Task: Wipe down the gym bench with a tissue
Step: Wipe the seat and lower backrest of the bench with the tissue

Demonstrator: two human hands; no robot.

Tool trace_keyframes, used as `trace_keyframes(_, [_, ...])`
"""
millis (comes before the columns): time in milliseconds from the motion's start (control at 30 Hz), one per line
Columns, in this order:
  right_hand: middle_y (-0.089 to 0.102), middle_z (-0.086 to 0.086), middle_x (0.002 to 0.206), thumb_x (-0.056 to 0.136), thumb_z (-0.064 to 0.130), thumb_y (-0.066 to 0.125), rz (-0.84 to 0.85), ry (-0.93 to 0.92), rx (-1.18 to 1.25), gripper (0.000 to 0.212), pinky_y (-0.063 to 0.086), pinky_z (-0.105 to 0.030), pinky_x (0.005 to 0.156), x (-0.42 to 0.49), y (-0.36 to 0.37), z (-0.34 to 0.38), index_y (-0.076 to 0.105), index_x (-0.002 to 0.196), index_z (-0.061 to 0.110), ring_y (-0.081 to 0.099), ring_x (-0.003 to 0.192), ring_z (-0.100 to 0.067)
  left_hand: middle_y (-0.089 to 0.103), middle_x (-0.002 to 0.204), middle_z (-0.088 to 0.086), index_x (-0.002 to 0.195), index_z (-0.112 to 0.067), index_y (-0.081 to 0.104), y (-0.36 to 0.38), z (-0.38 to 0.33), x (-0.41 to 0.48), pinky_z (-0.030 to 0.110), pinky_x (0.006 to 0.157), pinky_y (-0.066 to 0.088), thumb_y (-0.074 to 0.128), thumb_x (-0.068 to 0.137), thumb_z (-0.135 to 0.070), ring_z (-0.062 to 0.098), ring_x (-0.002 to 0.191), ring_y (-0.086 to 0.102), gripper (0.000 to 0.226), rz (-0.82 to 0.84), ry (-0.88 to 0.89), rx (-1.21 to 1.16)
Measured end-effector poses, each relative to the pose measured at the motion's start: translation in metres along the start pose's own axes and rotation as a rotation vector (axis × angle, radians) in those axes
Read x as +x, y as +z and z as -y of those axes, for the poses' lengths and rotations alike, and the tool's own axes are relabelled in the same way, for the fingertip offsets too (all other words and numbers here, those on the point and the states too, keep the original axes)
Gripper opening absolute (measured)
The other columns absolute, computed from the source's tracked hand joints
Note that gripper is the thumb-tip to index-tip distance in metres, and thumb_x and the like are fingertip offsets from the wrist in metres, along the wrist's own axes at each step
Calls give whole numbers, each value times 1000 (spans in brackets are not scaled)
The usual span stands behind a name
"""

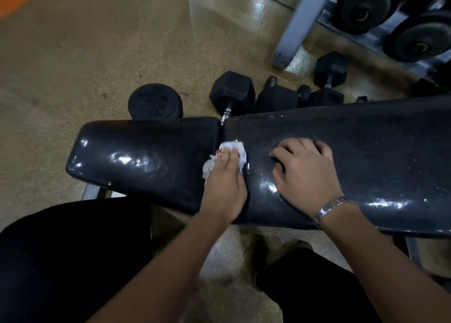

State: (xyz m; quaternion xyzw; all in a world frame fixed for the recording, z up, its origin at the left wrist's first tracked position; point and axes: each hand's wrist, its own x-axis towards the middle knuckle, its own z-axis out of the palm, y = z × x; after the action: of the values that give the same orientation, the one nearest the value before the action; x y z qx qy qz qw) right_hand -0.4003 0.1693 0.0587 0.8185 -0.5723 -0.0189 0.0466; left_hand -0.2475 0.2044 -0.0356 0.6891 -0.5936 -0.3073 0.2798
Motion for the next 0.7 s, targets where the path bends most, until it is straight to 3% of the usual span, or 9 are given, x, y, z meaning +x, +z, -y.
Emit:
trace_keyframes(100, [62, 6, 108, 85, 29, 54, 32, 6, -6, 20, 37, -54, 100, 2, -2, 1, 68, 100, 27, 55, 106, -22, 23, 166, 8, 158, -12, 27, 2, -5, 22, 35, 126, 17, 36, 104, -15, 20, 155, 16, 55, -28, -37, -27])
trace_keyframes(200, [62, 6, 108, 85, 29, 54, 32, 8, -16, 20, 37, -54, 101, 0, -2, 2, 67, 100, 27, 55, 106, -21, 18, 167, 4, 159, -14, 25, 2, -5, -21, 26, 126, 6, 34, 106, -16, 15, 156, 8, 54, -31, 5, -35])
trace_keyframes(267, [62, 5, 107, 84, 28, 56, 25, 20, -10, 19, 37, -56, 101, 1, -2, 3, 67, 100, 26, 56, 106, -22, 17, 167, 4, 159, -15, 25, -1, -1, -32, 28, 127, 6, 35, 105, -15, 14, 156, 7, 54, -13, 50, -55])
trace_keyframes(333, [62, 4, 106, 83, 27, 58, 13, 27, -5, 18, 37, -57, 100, 1, 0, 5, 67, 99, 25, 56, 105, -23, 18, 167, 5, 159, -14, 25, -4, -1, -4, 32, 127, 10, 36, 104, -14, 16, 156, 10, 55, -5, 48, -46])
trace_keyframes(433, [62, 4, 106, 84, 28, 57, 18, 26, -14, 18, 38, -57, 99, 4, -1, 6, 66, 99, 25, 56, 104, -23, 25, 165, 12, 156, -9, 31, -4, -3, 55, 28, 124, 10, 36, 103, -14, 23, 155, 16, 53, -21, 21, -77])
trace_keyframes(533, [62, 5, 104, 85, 31, 49, 42, 30, -12, 22, 39, -56, 97, 6, -3, 7, 67, 97, 26, 56, 102, -22, 26, 164, 13, 155, -9, 32, -1, -4, 52, 40, 127, 15, 30, 101, -20, 24, 155, 16, 55, -36, 15, -92])
trace_keyframes(700, [63, 6, 103, 82, 30, 42, 48, 45, -2, 30, 40, -56, 97, 7, -4, 7, 69, 96, 26, 57, 102, -22, 20, 166, 6, 158, -12, 28, -5, 1, 20, 28, 126, 2, 36, 103, -13, 18, 156, 8, 55, -15, 116, -80])
